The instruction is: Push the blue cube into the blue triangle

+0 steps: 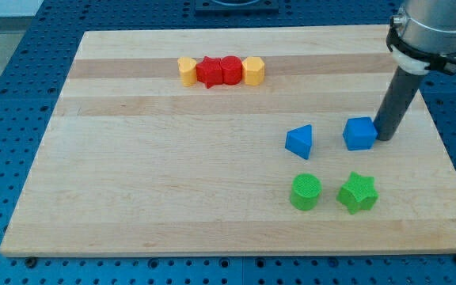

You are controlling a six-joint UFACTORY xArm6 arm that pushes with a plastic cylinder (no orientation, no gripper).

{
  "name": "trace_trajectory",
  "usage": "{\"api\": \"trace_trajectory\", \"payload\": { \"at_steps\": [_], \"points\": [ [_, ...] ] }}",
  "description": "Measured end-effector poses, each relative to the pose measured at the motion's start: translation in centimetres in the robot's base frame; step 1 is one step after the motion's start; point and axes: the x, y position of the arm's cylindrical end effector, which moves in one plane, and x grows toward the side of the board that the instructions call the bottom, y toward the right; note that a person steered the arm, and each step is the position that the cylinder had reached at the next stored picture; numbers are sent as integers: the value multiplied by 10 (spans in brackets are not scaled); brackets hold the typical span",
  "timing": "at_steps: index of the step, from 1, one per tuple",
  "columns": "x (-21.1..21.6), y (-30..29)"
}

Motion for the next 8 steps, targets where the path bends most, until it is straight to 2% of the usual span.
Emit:
{"api": "trace_trajectory", "payload": {
  "at_steps": [5,8],
  "points": [
    [0,-9],
    [1,-66]
  ]
}}
